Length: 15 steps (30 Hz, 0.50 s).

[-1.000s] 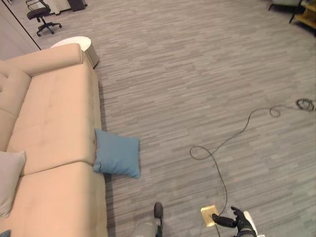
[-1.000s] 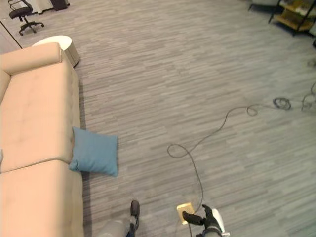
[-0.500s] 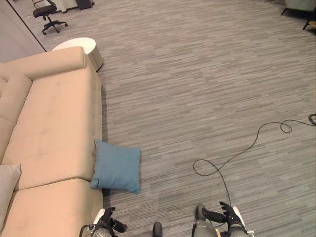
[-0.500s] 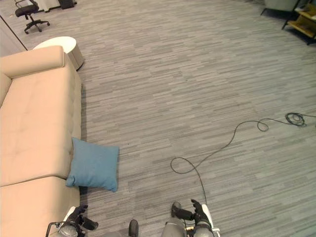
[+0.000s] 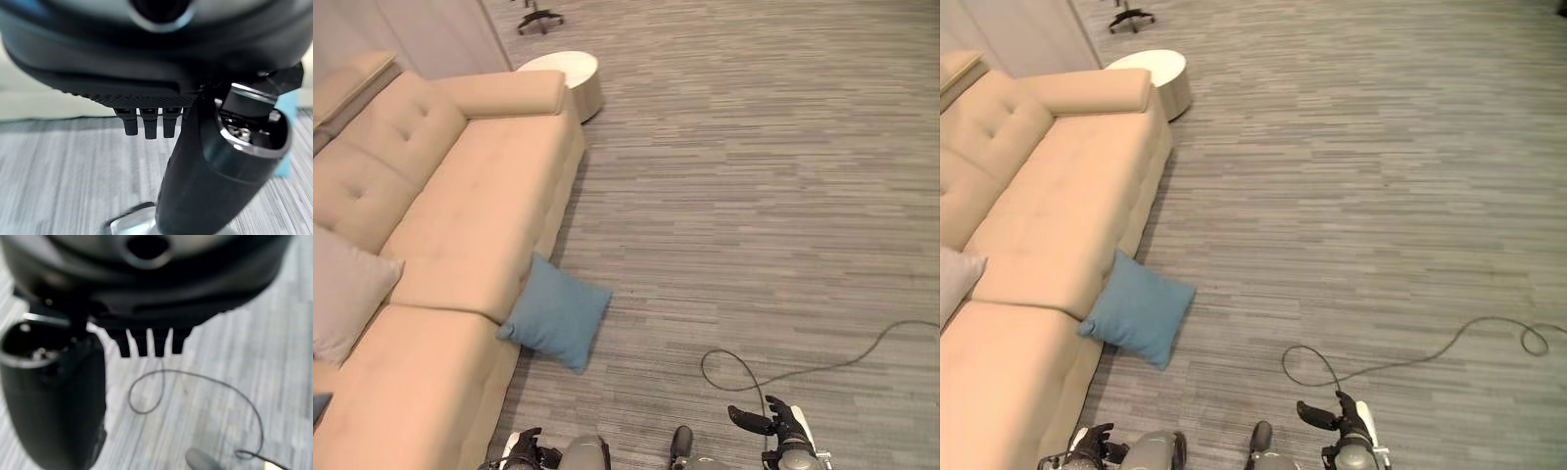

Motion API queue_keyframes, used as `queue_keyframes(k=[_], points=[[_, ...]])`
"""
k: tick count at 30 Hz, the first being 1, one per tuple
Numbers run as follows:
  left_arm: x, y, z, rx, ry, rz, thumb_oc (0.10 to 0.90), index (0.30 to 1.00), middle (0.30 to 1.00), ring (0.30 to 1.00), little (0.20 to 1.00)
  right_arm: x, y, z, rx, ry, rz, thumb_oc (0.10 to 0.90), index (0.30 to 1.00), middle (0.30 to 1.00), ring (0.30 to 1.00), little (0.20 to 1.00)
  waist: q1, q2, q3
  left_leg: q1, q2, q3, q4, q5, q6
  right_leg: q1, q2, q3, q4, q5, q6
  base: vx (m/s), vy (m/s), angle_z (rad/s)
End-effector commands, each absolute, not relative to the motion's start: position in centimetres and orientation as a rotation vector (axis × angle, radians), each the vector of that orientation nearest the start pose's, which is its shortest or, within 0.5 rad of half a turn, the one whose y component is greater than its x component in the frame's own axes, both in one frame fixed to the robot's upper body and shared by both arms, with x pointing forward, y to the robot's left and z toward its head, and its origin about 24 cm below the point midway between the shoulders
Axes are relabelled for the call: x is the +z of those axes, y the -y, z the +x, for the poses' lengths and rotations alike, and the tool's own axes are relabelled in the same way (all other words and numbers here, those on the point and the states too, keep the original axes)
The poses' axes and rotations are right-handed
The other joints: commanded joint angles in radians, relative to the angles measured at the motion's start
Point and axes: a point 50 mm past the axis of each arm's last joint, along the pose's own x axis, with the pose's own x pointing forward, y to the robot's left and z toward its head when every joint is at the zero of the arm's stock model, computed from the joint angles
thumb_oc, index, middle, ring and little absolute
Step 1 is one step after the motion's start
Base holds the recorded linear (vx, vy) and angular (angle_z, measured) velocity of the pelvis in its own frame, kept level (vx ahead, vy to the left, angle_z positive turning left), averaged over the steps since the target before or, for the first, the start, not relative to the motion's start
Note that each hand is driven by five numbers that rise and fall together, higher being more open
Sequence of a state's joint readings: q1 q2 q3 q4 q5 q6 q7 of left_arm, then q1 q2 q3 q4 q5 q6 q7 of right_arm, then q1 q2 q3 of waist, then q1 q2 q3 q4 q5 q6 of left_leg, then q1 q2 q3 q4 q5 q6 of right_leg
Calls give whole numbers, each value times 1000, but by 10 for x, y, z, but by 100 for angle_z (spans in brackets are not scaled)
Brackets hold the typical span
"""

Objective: Pick up all the scattered cushions and arrange them neatly on the sofa.

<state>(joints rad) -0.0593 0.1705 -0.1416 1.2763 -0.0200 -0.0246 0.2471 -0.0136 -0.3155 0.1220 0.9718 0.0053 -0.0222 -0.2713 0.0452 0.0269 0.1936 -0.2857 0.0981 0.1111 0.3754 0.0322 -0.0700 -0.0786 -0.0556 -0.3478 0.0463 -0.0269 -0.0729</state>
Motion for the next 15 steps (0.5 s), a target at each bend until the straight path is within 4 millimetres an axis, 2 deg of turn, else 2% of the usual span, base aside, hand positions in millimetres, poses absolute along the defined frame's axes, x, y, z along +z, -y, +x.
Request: queue_keyframes(k=[1, 3, 5, 6, 8, 10, 11, 12, 13, 14, 15], points=[[-159, -231, 99, 271, -1168, 336, 800, 900, 900, 900, 900, -117, 276, 142, -317, -858, -525, 800, 900, 900, 900, 900, 48, 28, -33, -78, -20, 20, -118, 13, 14, 97, -14, 89, 69, -160, 119, 379, -29, 22], [-161, -233, 92, 296, -1193, 318, 800, 900, 900, 900, 900, -119, 273, 141, -310, -872, -523, 800, 900, 900, 900, 900, 76, 34, -44, -97, -29, 29, -202, 53, 6, 143, 15, 99, 45, -174, 123, 451, -17, 3], [-162, -236, 83, 309, -1224, 319, 800, 900, 900, 900, 900, -121, 269, 140, -299, -878, -521, 800, 900, 900, 900, 900, 94, 26, -45, -108, -29, 46, -224, 66, 4, 187, 21, 110, 31, -192, 127, 401, 28, -8], [-164, -238, 73, 323, -1258, 308, 800, 900, 900, 900, 900, -122, 266, 142, -275, -878, -522, 800, 900, 900, 900, 900, 106, 30, -60, -92, -28, 38, -258, 70, 14, 202, 32, 119, 29, -200, 132, 448, 78, -19], [-166, -239, 58, 333, -1307, 310, 800, 900, 900, 900, 900, -124, 261, 141, -243, -886, -532, 800, 900, 900, 900, 900, 126, 15, -78, -70, -58, -8, -262, 78, 30, 235, 24, 131, 31, -215, 139, 392, 81, -38], [-166, -240, 57, 338, -1315, 307, 800, 900, 900, 900, 900, -125, 260, 140, -238, -892, -531, 800, 900, 900, 900, 900, 132, 9, -86, -73, -63, -16, -250, 74, 34, 238, 18, 131, 34, -216, 143, 324, 107, -34], [-166, -243, 53, 350, -1330, 300, 800, 900, 900, 900, 900, -128, 257, 138, -227, -905, -516, 800, 900, 900, 900, 900, 144, -20, -98, -58, -84, -13, -224, 41, 57, 237, -13, 127, 97, -212, 165, 381, 147, -24], [-166, -243, 53, 349, -1330, 300, 800, 900, 900, 900, 900, -128, 257, 138, -228, -905, -517, 800, 900, 900, 900, 900, 145, -18, -101, -61, -82, -13, -225, 43, 57, 233, -10, 129, 95, -209, 164, 432, 225, -14], [-165, -247, 56, 360, -1319, 292, 800, 900, 900, 900, 900, -130, 255, 136, -226, -918, -502, 800, 900, 900, 900, 900, 147, -34, -106, -22, -101, -14, -224, -1, 86, 185, -51, 119, 258, -160, 208, 158, 117, -10], [-165, -246, 56, 360, -1319, 291, 800, 900, 900, 900, 900, -130, 255, 136, -226, -918, -503, 800, 900, 900, 900, 900, 148, -31, -110, -26, -97, -14, -225, 1, 86, 182, -47, 120, 256, -156, 207, 315, 271, 5], [-164, -249, 62, 378, -1295, 275, 800, 900, 900, 900, 900, -130, 255, 135, -212, -930, -505, 800, 900, 900, 900, 900, 128, -30, -95, 28, -122, -14, -220, -46, 123, 97, -112, 115, 487, 2, 262, 242, 198, 9]])
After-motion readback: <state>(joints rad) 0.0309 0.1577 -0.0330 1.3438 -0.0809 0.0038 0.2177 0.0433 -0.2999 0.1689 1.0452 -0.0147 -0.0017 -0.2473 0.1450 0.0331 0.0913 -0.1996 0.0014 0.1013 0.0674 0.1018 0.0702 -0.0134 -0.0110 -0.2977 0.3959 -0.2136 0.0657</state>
